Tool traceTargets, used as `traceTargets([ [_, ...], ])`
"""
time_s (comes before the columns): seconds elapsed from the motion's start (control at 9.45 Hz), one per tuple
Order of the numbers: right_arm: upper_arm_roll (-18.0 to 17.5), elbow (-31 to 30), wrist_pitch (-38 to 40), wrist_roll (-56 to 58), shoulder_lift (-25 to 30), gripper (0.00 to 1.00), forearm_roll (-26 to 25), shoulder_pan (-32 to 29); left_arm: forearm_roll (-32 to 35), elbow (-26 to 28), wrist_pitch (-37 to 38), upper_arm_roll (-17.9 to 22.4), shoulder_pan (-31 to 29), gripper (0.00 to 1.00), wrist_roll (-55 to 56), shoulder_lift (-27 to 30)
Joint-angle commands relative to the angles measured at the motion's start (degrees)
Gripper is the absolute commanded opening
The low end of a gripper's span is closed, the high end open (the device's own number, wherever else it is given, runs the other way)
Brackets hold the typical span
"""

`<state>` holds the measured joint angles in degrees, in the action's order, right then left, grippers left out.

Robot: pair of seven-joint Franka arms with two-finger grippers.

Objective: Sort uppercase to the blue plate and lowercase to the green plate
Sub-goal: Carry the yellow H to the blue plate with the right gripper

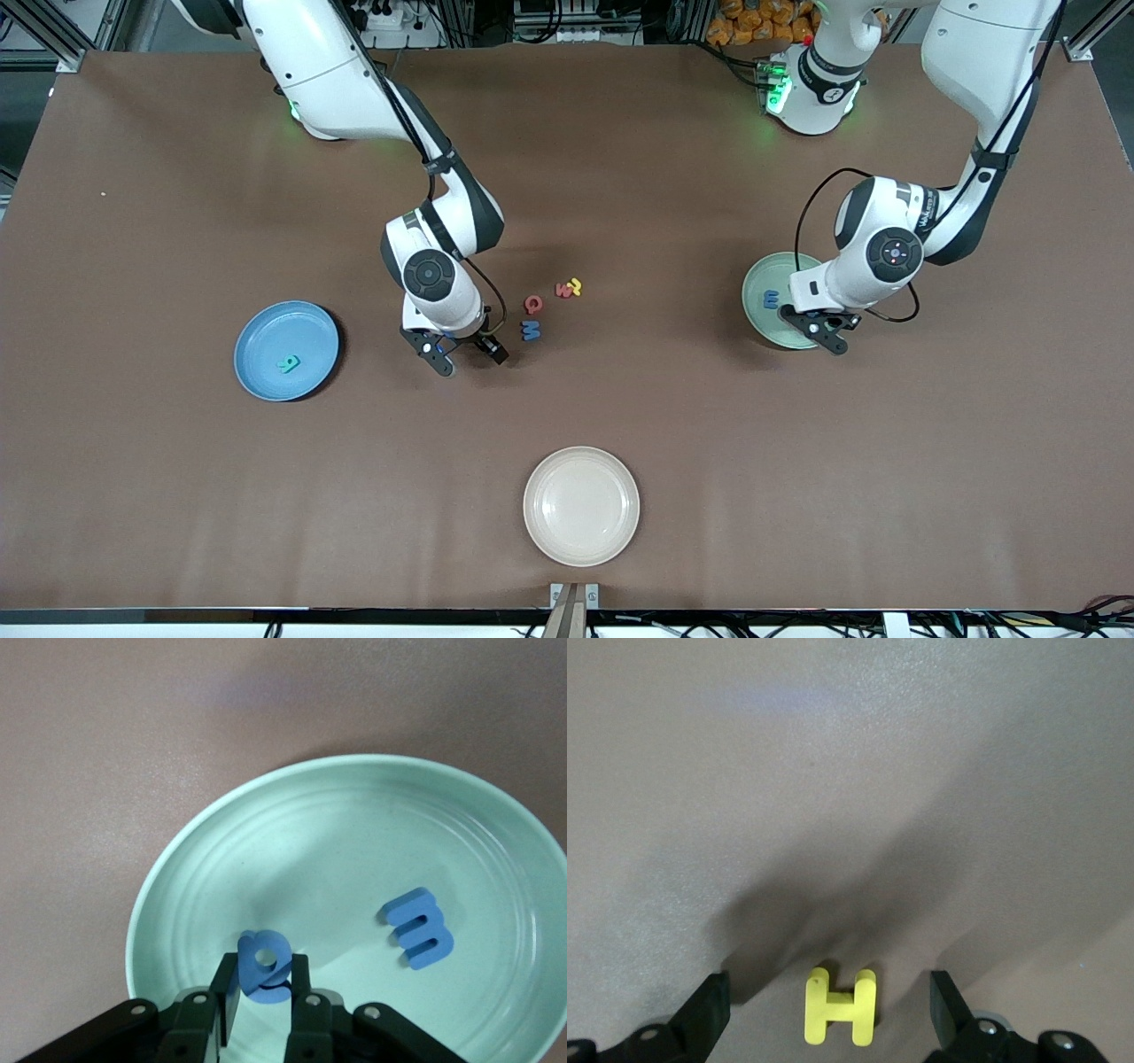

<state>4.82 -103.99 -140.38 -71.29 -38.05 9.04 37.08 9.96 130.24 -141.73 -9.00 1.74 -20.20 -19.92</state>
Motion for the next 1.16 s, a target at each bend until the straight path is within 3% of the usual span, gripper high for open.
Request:
traceTargets([
  [0.0, 0.4, -1.0, -0.7, -1.3, 0.7, 1.00, 1.2, 0.8, -2.8, 1.7, -0.8, -0.2, 0.9, 0.77, 2.2, 1.3],
  [0.11, 0.4, -1.1, -0.7, -1.5, 0.8, 0.84, 1.2, 0.8, -4.6, 1.8, -0.7, -0.4, 0.9, 1.00, 2.4, 1.5],
  [0.21, 0.4, -1.2, -0.7, -1.9, 1.0, 0.53, 1.2, 1.2, -5.8, 1.7, -0.7, -0.8, 1.2, 1.00, 3.8, 1.6],
  [0.32, 0.4, -1.2, -0.8, -2.9, 1.1, 0.14, 1.2, 1.8, -6.6, 1.2, -0.6, -0.8, 2.9, 1.00, 7.2, 1.6],
  [0.42, 0.4, -1.3, -0.8, -3.1, 1.1, 0.00, 1.2, 2.8, -6.6, 0.3, -0.5, -0.9, 6.4, 1.00, 13.5, 1.4],
  [0.85, 0.5, -3.2, -2.0, -2.1, 3.5, 0.00, 1.2, 2.6, -6.6, -8.0, -0.5, -0.9, 19.7, 1.00, 35.5, -3.0],
  [1.06, 0.8, -3.2, -1.0, 2.8, 6.1, 0.00, 0.9, -0.5, -6.5, -13.6, -0.5, -0.9, 23.8, 1.00, 43.5, -6.3],
])
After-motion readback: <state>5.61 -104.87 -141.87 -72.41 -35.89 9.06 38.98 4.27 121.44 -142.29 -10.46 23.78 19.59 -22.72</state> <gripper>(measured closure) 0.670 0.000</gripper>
